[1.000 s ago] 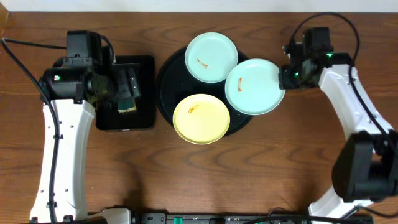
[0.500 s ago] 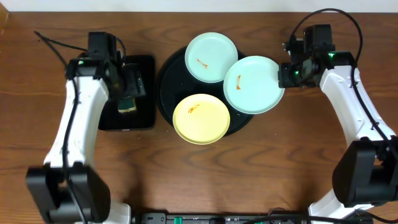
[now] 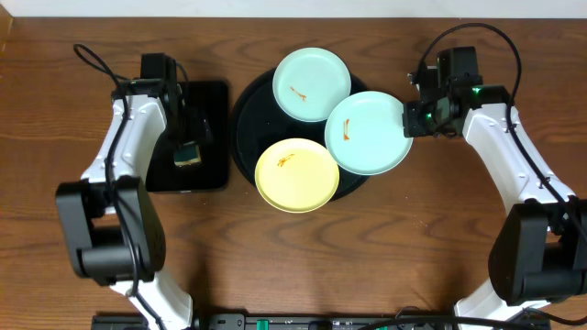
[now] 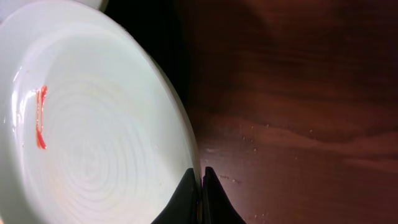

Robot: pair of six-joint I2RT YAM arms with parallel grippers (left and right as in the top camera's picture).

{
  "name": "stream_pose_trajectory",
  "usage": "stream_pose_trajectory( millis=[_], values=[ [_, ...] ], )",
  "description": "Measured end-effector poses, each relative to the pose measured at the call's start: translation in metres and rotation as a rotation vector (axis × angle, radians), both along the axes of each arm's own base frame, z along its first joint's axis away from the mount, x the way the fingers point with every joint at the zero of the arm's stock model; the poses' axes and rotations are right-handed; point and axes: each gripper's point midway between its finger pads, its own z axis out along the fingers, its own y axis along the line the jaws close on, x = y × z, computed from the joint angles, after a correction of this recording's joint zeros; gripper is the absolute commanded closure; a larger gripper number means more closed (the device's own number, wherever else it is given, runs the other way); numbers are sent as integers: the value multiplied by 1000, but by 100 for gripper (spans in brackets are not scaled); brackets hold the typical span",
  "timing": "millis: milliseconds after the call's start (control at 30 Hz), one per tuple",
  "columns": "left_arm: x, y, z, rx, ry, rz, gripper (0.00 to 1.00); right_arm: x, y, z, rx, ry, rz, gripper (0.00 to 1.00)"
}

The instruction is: Clean dirty plates on tray and stack at the side

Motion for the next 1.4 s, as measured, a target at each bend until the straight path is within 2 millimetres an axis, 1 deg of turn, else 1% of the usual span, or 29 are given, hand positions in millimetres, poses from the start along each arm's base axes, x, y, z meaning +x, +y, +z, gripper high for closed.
stream_pose_trajectory(
  millis=[67,200,300,367,400,667,800,1033,1067,1133,1267,1300,1400],
  values=[
    [-2,2,-14,-2,34,5,14,2,-2,-4,-10,-10,-5,99],
    [-2,1,-35,-6,73,5,14,-3,-4,-12,-20,4,-9,99],
    [1,2,-43,-6,78,4,14,-2,-4,-15,-24,7,-10,99],
    [3,2,-43,-5,68,5,18,-2,-5,-15,-26,6,-11,99],
    [4,2,-43,-5,66,5,19,-2,-5,-15,-26,6,-11,99],
    [7,3,-43,3,52,5,18,-2,-5,-15,-29,4,-12,99],
    [9,7,-43,25,43,9,24,-2,-5,-15,-29,4,-12,99],
    [11,9,-43,35,37,9,27,-2,-6,-15,-30,3,-12,99],
    [13,9,-43,35,29,9,28,-2,-6,-15,-30,3,-12,99],
    [14,9,-46,37,19,10,35,-2,-6,-15,-30,3,-12,99],
    [9,10,-51,43,29,11,46,-2,-6,-15,-30,4,-13,99],
    [9,10,-51,44,30,12,51,-2,-6,-15,-30,3,-13,99],
    [9,11,-51,47,29,8,81,-2,-6,-15,-31,4,-13,99]
  ],
)
